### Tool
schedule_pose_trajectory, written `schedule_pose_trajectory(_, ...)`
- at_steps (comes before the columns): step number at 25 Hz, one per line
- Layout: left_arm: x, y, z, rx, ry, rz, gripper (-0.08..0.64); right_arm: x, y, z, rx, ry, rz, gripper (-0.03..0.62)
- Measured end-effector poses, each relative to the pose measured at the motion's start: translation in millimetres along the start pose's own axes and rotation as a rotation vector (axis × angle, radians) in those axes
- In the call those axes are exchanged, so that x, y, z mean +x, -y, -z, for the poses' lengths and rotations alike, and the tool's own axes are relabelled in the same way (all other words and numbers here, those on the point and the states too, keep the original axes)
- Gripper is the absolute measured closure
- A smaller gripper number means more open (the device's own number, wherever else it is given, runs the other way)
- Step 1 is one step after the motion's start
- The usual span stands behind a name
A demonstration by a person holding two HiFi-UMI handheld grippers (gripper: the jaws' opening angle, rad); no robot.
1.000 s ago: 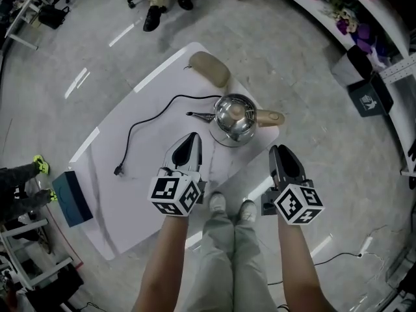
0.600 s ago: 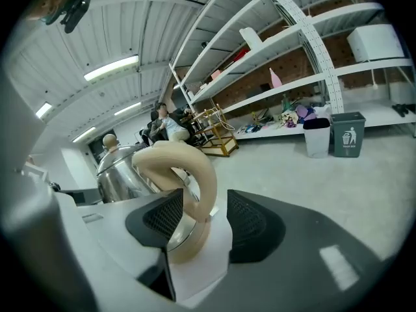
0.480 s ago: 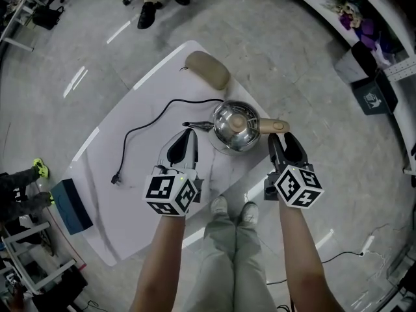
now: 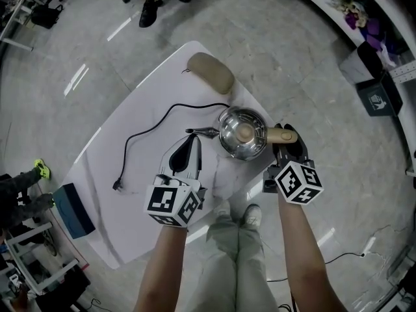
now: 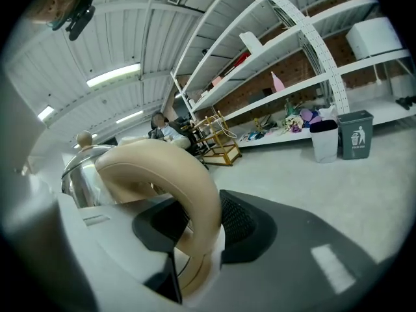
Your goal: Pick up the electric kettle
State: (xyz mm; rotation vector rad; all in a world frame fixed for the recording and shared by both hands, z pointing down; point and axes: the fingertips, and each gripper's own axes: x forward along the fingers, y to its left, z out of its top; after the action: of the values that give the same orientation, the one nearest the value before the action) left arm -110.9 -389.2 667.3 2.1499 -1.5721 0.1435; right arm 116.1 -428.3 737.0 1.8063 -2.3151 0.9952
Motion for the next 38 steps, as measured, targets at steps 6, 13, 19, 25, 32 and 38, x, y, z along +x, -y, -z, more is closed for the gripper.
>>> schedule_pose_trajectory(6,-1.6,-3.2,-2.3,0.013,0.004,0.004,0.557,13.2,-2.6,-7.5,0.039,0.056,0.009,0.446)
schedule_pose_trajectory(13,-2.4,-4.1,0.7,0.006,0.001,-0.003,0.558,25.4,-0.6,-10.6,-0.027,0.029,0.055,0.456)
schedule_pose_trajectory(19,-1.9,-5.7,-1.6,0.008,0.002,-0.006,0.558,17.5,-3.5,-10.5,0.059,0.051,0.027,0.445)
schedule_pose_trajectory(25,-1.6,-7.5,0.7,0.001,-0.013,-0.025,0.558,14.1,-5.3,-13.4,0.061,0.040,0.030,0.440)
schedule_pose_trajectory(32,-7.0,2.1,-6.4,0.005,0.009,-0.017,0.558,1.9,-6.1,-21.6,0.097,0.049,0.021,0.439)
schedule_pose_trajectory(38,-19.6,13.4,-24.8,0.007,0.037,-0.020,0.558,-14.2,-13.9,-42.0,0.084,0.057,0.025,0.439)
